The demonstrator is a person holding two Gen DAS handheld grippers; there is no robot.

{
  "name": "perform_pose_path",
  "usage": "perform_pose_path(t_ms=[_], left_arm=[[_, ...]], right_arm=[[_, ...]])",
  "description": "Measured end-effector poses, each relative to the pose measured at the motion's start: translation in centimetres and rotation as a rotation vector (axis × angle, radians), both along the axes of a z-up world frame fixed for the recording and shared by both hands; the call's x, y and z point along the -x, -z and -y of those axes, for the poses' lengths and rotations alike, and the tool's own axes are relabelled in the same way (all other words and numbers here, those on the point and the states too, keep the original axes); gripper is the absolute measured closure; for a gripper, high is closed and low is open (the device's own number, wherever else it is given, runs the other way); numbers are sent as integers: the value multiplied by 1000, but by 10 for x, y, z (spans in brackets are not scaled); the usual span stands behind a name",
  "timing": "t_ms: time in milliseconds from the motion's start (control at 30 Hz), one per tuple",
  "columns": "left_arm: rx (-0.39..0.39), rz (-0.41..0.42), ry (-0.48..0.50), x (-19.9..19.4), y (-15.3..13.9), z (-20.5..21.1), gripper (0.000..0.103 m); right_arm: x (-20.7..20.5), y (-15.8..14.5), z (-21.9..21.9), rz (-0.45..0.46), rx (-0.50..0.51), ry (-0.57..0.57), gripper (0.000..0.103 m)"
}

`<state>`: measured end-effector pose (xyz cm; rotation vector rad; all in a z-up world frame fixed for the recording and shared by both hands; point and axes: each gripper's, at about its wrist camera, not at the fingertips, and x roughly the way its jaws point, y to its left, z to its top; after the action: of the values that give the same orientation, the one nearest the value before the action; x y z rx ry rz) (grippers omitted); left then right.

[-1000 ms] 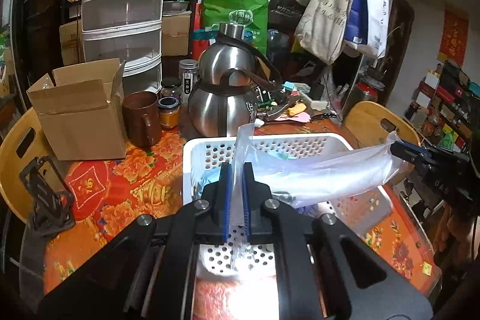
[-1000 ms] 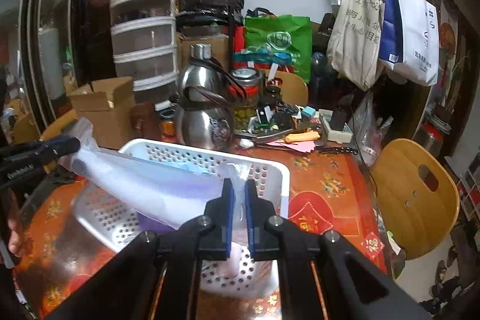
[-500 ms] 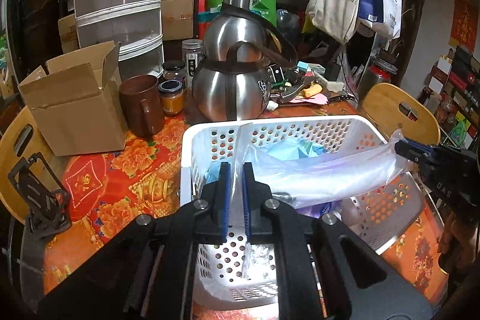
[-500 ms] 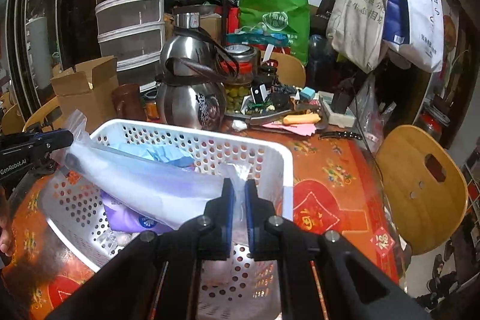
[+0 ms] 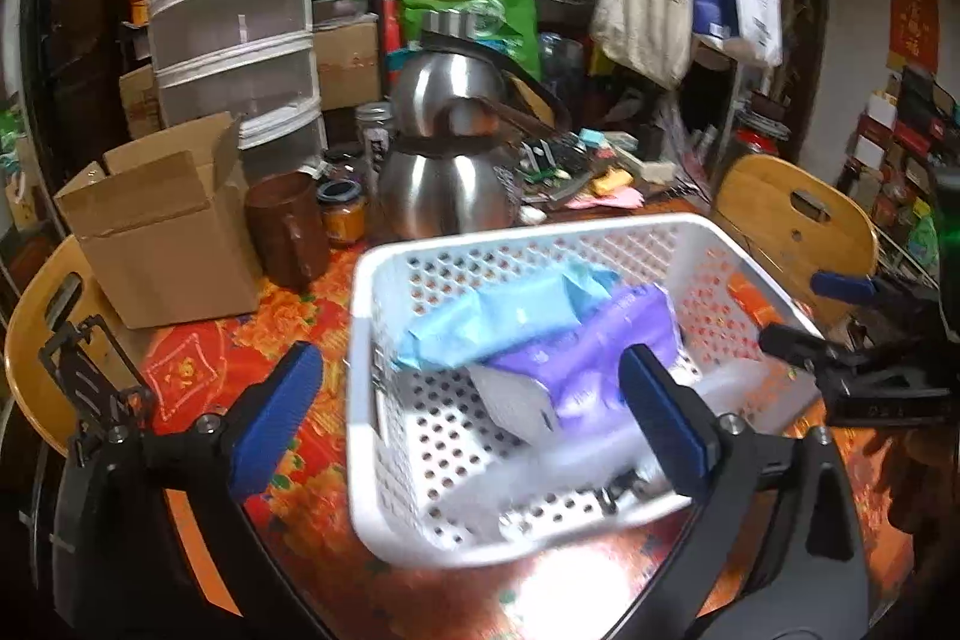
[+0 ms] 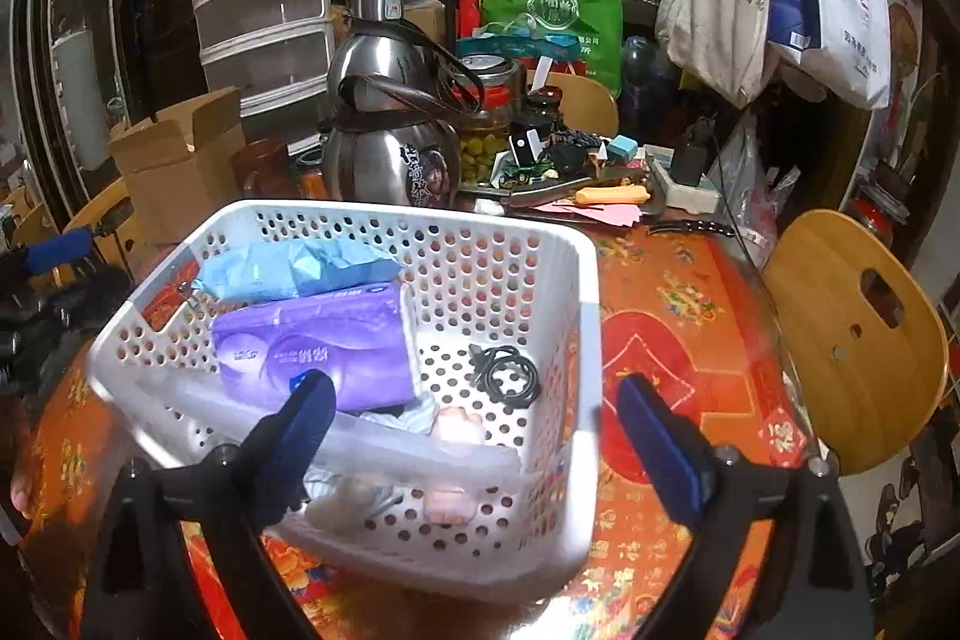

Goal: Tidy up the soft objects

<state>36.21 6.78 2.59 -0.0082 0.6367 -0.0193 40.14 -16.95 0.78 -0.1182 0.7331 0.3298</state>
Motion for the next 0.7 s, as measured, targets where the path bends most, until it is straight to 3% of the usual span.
perform_pose_path(t_ms=[133, 167, 467, 700], left_arm=[[-40, -21, 17, 10, 7, 14, 0], [-42, -25, 12, 12, 9, 15, 0], [18, -48, -12, 25, 16, 6, 0], [55, 13, -30, 72, 2, -4, 0]], right_arm=[[6, 2, 3, -19, -22, -5, 7], [8, 3, 4, -23, -24, -7, 3], [23, 7, 5, -40, -41, -1, 0], [54, -1, 6, -12, -24, 0, 0]])
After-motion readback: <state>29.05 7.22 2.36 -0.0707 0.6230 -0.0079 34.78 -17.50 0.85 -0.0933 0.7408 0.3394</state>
